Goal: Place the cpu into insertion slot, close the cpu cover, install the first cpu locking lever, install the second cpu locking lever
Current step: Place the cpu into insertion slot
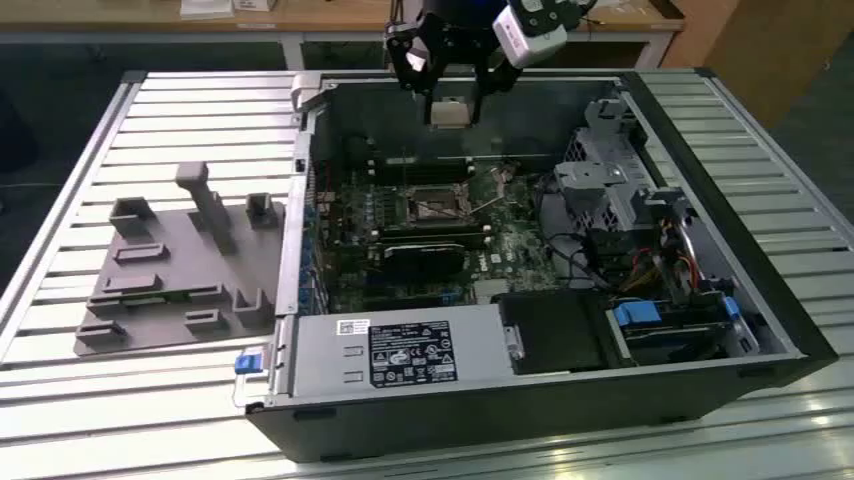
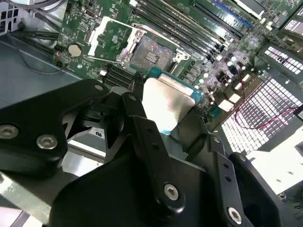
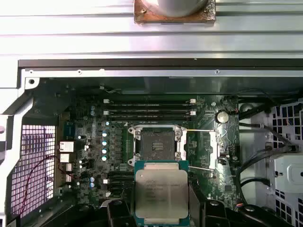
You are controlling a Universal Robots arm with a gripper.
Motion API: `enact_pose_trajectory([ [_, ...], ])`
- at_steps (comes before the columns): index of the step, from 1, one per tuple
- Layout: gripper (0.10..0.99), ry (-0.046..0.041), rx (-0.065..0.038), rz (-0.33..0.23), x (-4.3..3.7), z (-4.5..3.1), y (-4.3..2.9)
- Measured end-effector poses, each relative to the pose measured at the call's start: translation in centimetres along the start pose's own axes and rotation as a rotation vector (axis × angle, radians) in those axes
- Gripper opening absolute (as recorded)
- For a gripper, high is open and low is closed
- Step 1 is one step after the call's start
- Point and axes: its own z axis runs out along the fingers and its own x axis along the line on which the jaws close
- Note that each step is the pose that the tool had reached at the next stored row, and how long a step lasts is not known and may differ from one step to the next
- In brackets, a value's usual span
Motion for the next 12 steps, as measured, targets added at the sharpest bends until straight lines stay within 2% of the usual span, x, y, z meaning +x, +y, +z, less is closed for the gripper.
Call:
enact_pose_trajectory([
  [12,0.537,0.0,0.0,0.0,0.0,0.0,0.0],
])
